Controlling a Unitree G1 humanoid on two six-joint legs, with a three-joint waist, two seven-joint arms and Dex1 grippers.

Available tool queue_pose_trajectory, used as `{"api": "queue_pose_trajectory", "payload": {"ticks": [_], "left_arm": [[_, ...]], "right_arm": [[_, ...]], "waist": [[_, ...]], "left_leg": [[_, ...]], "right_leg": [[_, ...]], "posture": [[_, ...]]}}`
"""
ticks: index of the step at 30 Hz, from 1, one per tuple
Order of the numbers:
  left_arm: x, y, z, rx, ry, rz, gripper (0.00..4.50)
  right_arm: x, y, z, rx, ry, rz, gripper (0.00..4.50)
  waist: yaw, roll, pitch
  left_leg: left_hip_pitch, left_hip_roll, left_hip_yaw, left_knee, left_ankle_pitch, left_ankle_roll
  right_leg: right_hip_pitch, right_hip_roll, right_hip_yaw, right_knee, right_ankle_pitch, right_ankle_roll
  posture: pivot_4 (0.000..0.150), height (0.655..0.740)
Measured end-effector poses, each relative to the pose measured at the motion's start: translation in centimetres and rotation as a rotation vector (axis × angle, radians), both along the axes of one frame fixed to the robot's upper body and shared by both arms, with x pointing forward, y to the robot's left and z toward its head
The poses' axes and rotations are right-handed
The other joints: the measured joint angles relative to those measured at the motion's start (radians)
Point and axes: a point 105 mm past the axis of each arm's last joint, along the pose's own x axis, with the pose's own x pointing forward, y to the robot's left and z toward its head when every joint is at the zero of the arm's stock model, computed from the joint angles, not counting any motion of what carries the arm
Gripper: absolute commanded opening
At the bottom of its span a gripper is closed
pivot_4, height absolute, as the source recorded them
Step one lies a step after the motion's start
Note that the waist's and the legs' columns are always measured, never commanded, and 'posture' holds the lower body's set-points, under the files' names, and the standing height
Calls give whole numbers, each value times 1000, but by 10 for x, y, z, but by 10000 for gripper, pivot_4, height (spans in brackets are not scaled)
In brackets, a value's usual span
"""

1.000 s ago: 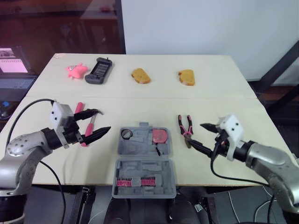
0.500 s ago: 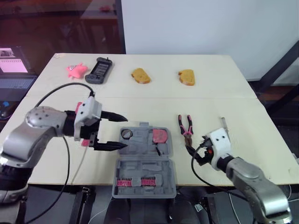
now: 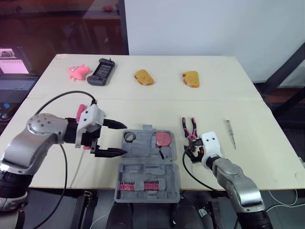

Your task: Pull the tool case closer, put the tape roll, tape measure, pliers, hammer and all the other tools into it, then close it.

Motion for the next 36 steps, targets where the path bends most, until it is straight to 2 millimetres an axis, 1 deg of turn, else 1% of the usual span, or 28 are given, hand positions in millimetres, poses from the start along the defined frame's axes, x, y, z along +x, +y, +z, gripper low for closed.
{"api": "queue_pose_trajectory", "payload": {"ticks": [3,4,5,7,8,10,11,15,23,25,27,30,33,36], "left_arm": [[-2,1,2,1,-18,4,45000],[-2,0,2,1,-18,4,45000],[-2,0,2,1,-18,4,45000],[-4,1,0,1,-13,8,45000],[-4,1,-2,1,-9,10,45000],[-5,1,-1,1,-14,14,45000],[-4,2,-1,-1,-18,21,45000],[-4,6,2,-3,-30,41,45000],[-7,9,-4,-4,-11,52,45000],[-8,13,-6,0,-3,64,45000],[-9,17,-4,8,-6,75,45000],[-10,24,-1,26,-14,90,45000],[-16,29,-3,32,3,103,45000],[-21,35,-1,33,2,121,45000]], "right_arm": [[4,3,-1,28,-18,-7,44445],[6,3,0,36,-22,-9,39419],[7,3,-1,39,-25,-11,36909],[10,2,-1,45,-33,-25,26518],[11,1,-1,47,-37,-32,22028],[13,0,-1,49,-43,-40,11288],[14,1,-2,54,-45,-43,9695],[14,2,-2,60,-47,-47,9796],[8,2,-1,47,-44,-25,9796],[6,-1,5,28,-46,0,9796],[7,-8,17,0,-70,32,9796],[12,-18,43,-25,-121,75,9796],[17,-16,64,-29,-138,173,9796],[20,-13,95,-53,-166,310,9796]], "waist": [[-2,0,0],[-3,0,0],[-3,0,0],[-5,0,0],[-6,0,0],[-6,0,0],[-6,0,0],[-7,0,0],[-5,0,0],[-5,1,1],[-4,1,1],[-4,2,1],[-7,2,2],[-4,3,2]], "left_leg": [[0,0,0,0,0,0],[0,0,0,0,0,0],[0,0,0,0,0,0],[0,0,0,0,0,0],[0,0,0,0,0,0],[0,0,0,0,0,0],[1,0,0,0,0,0],[1,0,0,0,0,0],[0,0,0,0,0,0],[0,0,0,0,0,0],[0,0,0,0,0,0],[0,0,0,0,0,0],[0,0,0,-1,0,0],[0,0,0,-1,0,0]], "right_leg": [[0,0,0,0,0,0],[0,0,0,0,0,0],[0,0,0,0,0,0],[0,0,0,0,0,0],[0,0,0,1,0,0],[0,0,0,1,0,0],[0,0,0,1,0,0],[0,0,0,1,0,0],[0,0,0,1,0,0],[0,0,0,1,0,0],[-1,0,0,1,0,0],[0,0,0,1,0,0],[-1,0,0,1,0,0],[-1,0,0,1,0,0]], "posture": [[1500,7207],[1500,7207],[1500,7207],[1500,7207],[1500,7207],[1500,7207],[1500,7207],[1500,7207],[1500,7207],[1500,7207],[1500,7207],[1500,7207],[1500,7207],[1500,7207]]}}
